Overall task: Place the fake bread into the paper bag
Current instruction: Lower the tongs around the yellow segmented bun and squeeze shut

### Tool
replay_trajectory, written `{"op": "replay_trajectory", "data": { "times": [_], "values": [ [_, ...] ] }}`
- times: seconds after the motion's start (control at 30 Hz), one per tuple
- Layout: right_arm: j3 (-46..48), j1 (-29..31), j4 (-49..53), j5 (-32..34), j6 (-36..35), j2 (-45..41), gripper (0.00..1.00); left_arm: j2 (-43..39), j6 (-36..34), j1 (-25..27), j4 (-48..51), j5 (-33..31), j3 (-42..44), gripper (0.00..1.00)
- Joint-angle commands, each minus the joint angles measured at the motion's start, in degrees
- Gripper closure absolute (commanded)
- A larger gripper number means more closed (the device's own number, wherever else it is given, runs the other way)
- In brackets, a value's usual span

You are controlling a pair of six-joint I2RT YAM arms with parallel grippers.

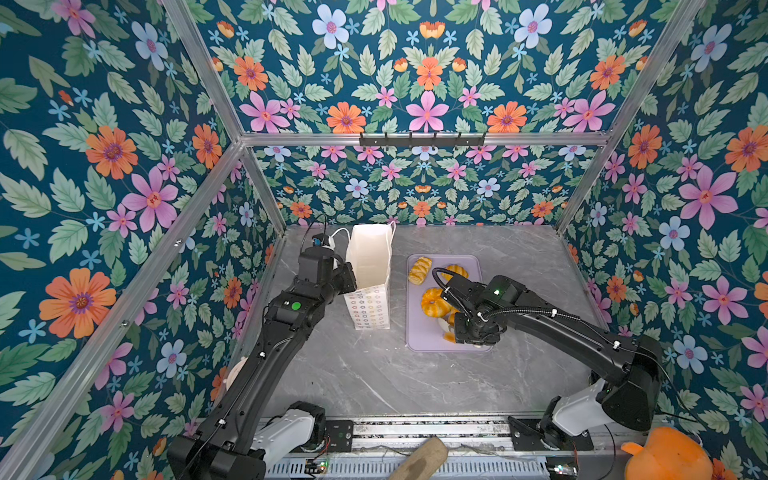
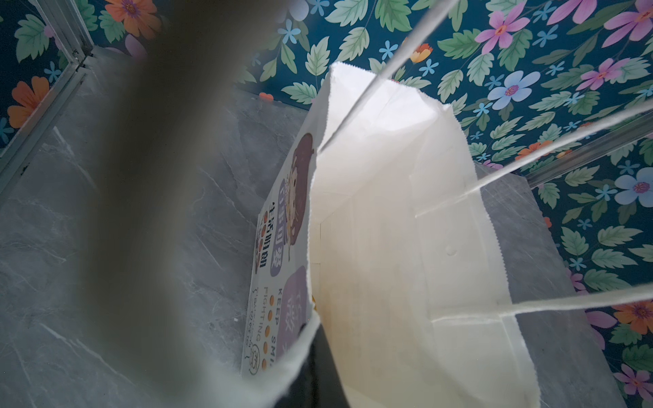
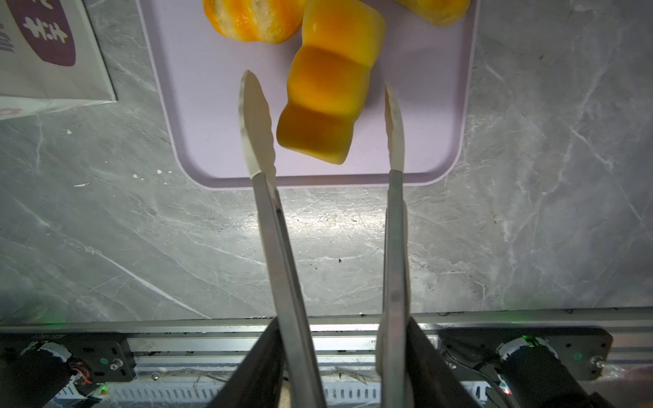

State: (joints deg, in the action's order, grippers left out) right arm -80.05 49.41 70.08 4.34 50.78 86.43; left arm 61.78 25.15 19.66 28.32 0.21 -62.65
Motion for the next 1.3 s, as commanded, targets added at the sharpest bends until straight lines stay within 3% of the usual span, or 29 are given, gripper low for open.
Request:
{"op": "replay_trajectory", "data": {
  "times": [0.0, 0.4, 0.8, 1.0, 1.27],
  "values": [
    [-0.02, -0.14, -0.83, -0.34, 0.22, 0.38, 0.48, 0.1, -0.24, 0.02, 0.69, -0.2, 0.17, 1.0],
    [0.05, -0.97, -1.25, -0.96, -0.68, 1.19, 0.49, 0.04, -0.19, 0.03, 0.42, -0.11, 0.56, 1.0],
    [1.44, -1.33, 2.34, 0.75, -4.92, 0.37, 0.63, 0.45, -0.02, 0.04, -0.01, 0.53, 0.78, 1.0],
    [1.28, -1.42, 4.28, 0.71, -7.94, 0.36, 0.65, 0.5, 0.06, 0.03, -0.02, 0.63, 0.69, 1.0],
    [-0.27, -1.58, 6.4, -0.35, -10.17, 1.89, 0.52, 0.21, 0.23, 0.02, -0.01, 0.71, 1.07, 1.0]
  ]
}}
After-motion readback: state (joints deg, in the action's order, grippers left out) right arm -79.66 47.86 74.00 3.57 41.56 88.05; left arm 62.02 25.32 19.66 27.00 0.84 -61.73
